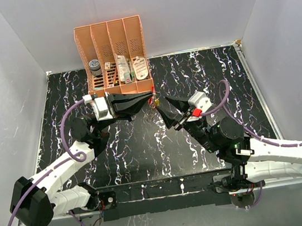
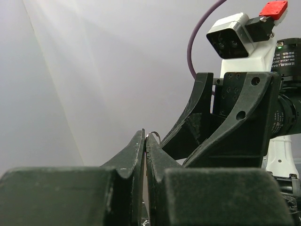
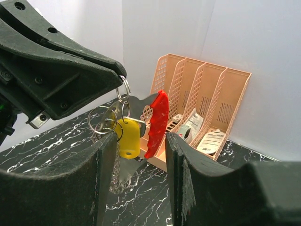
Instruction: Remove the keys from the keyring
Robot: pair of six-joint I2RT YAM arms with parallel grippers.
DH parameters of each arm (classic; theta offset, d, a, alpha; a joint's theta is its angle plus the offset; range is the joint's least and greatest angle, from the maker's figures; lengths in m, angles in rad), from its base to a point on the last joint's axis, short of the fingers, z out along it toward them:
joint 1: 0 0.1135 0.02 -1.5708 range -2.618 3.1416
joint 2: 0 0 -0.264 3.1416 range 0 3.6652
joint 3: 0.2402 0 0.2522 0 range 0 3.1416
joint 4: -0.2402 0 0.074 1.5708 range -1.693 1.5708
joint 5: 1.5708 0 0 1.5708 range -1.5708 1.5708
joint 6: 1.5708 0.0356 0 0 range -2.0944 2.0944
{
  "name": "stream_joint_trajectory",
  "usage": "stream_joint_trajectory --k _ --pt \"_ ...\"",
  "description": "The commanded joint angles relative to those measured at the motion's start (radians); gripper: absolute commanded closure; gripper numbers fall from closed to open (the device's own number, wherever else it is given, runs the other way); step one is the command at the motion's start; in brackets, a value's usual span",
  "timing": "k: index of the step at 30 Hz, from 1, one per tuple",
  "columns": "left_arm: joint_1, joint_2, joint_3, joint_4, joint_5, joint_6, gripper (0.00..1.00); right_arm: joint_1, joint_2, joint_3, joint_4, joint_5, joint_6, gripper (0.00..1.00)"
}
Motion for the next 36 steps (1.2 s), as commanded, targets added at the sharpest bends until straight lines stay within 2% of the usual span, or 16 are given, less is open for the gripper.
stream_joint_trajectory --k 1,11,16,23,32,36 --pt "-0.009 -0.022 0.014 0.084 0.007 -0.006 1.0 0.003 -0.008 0.005 0.064 -0.008 -0.006 0.56" --pt "-0.01 -0.022 0.01 0.089 0.013 -0.007 1.0 0.003 -0.006 0.015 0.058 -0.009 -0.016 0.57" --pt "-0.01 -0.029 0.02 0.046 0.009 0.033 1.0 0.003 -0.055 0.043 -0.022 -0.026 -0.001 0.59" --pt "-0.01 -0.015 0.024 0.023 0.008 0.044 1.0 0.003 -0.096 0.102 -0.145 -0.06 0.015 0.68" --pt "-0.01 -0.008 0.02 0.052 0.009 0.023 1.0 0.003 -0.027 0.136 -0.131 -0.084 -0.002 0.79" --pt "-0.01 -0.004 0.02 0.059 0.008 0.016 1.0 0.003 -0.005 0.136 -0.128 -0.095 0.004 0.8"
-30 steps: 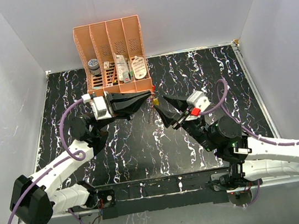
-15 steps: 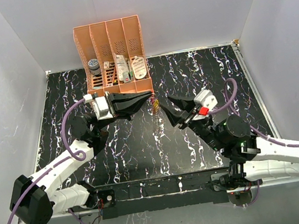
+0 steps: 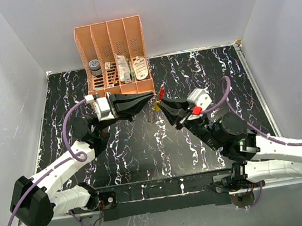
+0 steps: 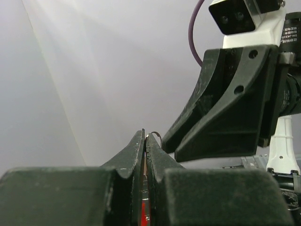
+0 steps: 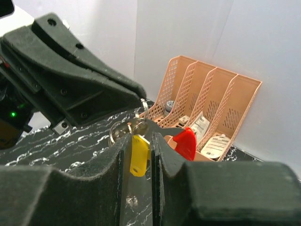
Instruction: Remove the keys from the keyring
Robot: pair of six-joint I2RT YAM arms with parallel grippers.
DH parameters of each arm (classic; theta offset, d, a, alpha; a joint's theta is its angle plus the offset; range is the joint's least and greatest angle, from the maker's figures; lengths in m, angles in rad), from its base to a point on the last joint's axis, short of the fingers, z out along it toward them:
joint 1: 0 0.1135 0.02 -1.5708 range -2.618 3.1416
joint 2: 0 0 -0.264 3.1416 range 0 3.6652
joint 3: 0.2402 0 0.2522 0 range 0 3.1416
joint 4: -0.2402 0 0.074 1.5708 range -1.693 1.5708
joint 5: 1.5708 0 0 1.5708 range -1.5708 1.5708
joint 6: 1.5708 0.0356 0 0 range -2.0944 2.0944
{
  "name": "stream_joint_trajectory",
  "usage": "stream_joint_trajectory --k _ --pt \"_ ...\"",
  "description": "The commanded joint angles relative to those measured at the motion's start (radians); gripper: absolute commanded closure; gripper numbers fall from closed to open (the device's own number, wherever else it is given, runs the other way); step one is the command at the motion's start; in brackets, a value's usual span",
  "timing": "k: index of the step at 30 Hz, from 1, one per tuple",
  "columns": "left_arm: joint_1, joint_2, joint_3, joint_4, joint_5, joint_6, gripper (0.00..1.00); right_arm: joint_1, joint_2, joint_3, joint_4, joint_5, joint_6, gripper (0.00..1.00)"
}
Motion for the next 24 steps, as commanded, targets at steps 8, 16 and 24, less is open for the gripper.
stream_joint_trajectory --k 8,16,24 --pt "-0.006 0.0 0.018 0.091 0.002 -0.009 1.0 0.003 0.007 0.029 0.017 -0.024 0.017 0.72" --pt "-0.006 -0.007 0.015 0.104 0.006 -0.024 1.0 0.003 0.012 0.015 0.034 0.016 0.0 0.71" --pt "-0.007 -0.012 0.015 0.124 0.017 -0.05 1.0 0.003 0.011 0.009 0.052 0.033 -0.027 0.69"
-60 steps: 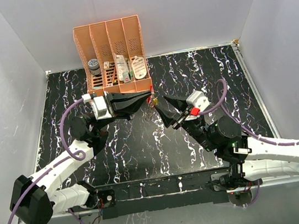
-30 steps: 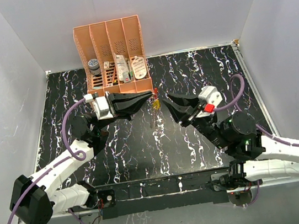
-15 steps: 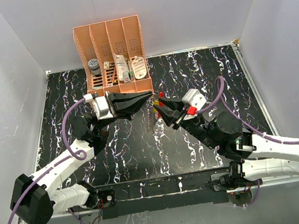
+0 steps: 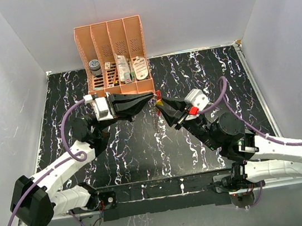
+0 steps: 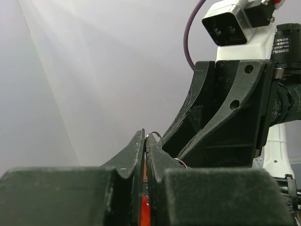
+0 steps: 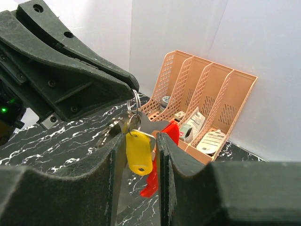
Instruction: Remove the keys from the keyring
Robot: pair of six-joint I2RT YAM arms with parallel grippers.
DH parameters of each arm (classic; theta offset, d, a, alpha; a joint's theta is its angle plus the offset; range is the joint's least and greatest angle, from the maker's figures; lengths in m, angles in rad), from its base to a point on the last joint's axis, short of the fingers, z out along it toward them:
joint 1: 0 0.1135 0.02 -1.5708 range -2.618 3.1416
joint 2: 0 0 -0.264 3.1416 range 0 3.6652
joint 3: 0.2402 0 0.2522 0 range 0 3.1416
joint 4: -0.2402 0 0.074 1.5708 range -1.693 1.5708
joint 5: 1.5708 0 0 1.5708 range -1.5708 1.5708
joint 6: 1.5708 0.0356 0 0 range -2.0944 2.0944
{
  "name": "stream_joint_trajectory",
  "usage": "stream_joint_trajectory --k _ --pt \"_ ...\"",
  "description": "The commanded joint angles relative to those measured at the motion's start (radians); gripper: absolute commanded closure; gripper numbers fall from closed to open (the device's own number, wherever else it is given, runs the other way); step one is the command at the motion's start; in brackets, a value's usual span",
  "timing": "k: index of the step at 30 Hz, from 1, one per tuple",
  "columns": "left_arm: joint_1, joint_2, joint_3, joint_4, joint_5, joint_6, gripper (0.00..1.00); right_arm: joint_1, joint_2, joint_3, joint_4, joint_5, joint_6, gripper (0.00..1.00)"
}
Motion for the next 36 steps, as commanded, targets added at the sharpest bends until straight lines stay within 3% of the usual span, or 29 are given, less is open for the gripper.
stream_joint_trajectory --k 1,15,17,26,36 --pt "-0.007 -0.018 0.014 0.096 0.018 -0.024 1.0 0.003 -0.011 0.011 0.075 0.019 -0.025 0.69" --pt "-0.008 0.015 0.019 0.121 0.022 -0.058 1.0 0.003 0.025 0.033 0.098 -0.006 -0.04 0.62" --pt "-0.01 0.018 0.017 0.124 0.022 -0.061 1.0 0.003 0.033 0.036 0.095 -0.007 -0.041 0.66" --pt "-0.009 -0.005 0.009 0.086 0.01 -0.019 1.0 0.003 0.045 0.053 0.057 0.011 -0.052 1.0" --pt "-0.01 -0.052 0.011 -0.031 -0.027 0.091 1.0 0.003 -0.015 0.083 -0.049 0.074 -0.045 1.0"
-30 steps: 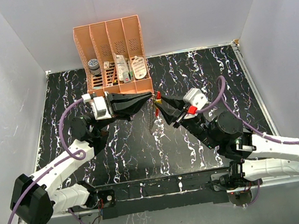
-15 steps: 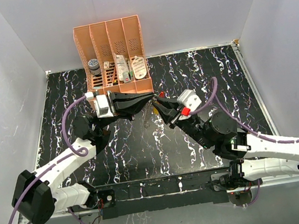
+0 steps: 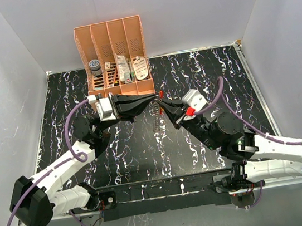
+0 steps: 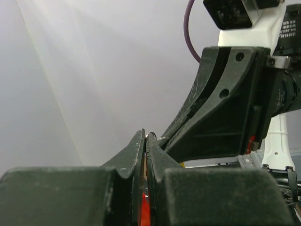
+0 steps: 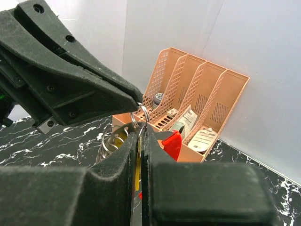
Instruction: Remove the keys from the keyring
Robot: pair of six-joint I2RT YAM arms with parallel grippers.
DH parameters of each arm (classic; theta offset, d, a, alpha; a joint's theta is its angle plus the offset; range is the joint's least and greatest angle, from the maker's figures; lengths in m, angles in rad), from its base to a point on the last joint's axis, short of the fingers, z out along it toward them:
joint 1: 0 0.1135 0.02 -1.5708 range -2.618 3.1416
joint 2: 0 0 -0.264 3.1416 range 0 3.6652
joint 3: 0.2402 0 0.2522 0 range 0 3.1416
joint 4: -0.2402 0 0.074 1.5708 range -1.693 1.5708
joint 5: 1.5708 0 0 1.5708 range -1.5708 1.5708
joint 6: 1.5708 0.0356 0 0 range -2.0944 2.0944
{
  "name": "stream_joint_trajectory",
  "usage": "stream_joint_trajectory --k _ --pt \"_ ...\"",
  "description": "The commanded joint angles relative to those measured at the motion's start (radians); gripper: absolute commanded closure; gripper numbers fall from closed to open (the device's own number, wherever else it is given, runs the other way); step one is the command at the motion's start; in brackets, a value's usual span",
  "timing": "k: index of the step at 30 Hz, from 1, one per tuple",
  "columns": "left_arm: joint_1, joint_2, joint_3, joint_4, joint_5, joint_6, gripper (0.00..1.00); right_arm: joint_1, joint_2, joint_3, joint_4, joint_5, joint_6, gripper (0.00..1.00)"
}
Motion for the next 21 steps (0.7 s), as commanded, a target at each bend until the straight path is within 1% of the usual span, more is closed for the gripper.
stream_joint_trajectory --k 1,9,18,21 --pt "-0.005 -0.05 0.012 0.011 -0.037 0.06 1.0 0.003 -0.036 0.076 -0.041 0.06 0.0 1.0" --pt "-0.005 -0.055 0.008 0.005 -0.042 0.068 1.0 0.003 -0.009 0.132 -0.124 0.089 -0.017 1.0" --pt "-0.005 -0.067 0.006 -0.032 -0.056 0.102 1.0 0.003 -0.007 0.142 -0.136 0.093 -0.024 1.0" --pt "-0.004 -0.073 0.013 -0.077 -0.059 0.124 1.0 0.003 -0.006 0.161 -0.164 0.103 -0.028 1.0"
